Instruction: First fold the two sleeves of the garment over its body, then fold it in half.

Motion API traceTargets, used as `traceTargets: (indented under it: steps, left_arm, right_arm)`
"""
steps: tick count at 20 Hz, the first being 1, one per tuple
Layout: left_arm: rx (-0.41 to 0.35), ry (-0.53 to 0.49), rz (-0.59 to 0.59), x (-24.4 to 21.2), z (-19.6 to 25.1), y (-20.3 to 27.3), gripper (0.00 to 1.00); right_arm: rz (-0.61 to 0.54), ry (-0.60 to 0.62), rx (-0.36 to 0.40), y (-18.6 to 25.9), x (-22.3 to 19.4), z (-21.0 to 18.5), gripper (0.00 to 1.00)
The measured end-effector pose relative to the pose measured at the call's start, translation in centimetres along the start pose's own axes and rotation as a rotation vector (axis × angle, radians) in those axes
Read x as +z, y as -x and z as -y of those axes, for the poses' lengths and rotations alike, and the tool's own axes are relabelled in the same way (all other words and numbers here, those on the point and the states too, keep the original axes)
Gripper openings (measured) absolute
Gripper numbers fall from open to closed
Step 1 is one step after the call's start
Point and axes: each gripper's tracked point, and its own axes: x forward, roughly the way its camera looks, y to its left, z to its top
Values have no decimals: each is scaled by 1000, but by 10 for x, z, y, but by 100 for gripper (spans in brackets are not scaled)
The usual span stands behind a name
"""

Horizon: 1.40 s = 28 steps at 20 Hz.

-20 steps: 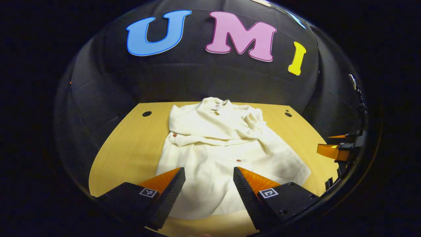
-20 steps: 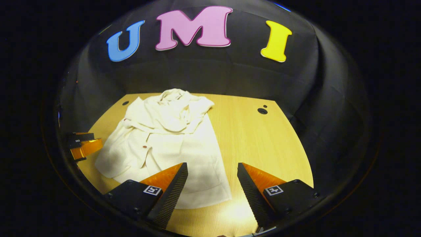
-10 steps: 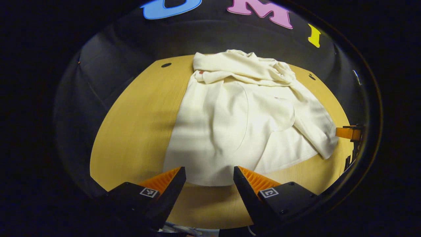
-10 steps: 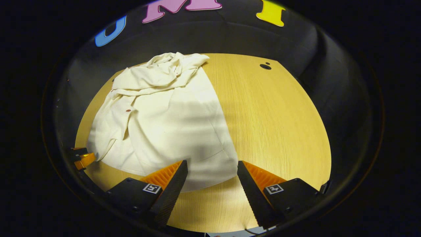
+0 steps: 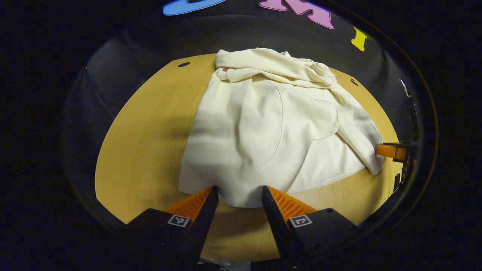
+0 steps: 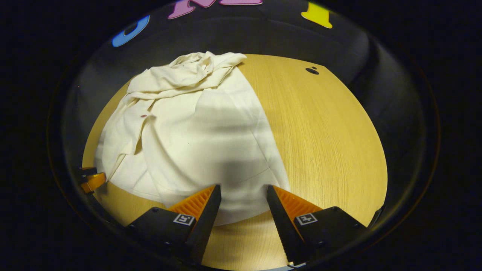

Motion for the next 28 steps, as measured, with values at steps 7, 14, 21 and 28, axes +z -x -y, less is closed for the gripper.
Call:
traceTargets:
  steps: [7, 14, 21, 28]
  left_arm:
    - [-72, -5, 37, 14, 16, -5, 13]
    - [-97, -14, 76, 36, 18, 13, 6]
    - [-166, -19, 235, 123, 32, 67, 6]
    - [-191, -56, 375, 242, 22, 84, 6]
  right_arm:
    - [16, -19, 2, -2, 6, -10, 10]
    - [12, -173, 39, 18, 22, -16, 5]
    - [90, -147, 123, 61, 89, -49, 5]
    - [291, -169, 175, 73, 225, -67, 5]
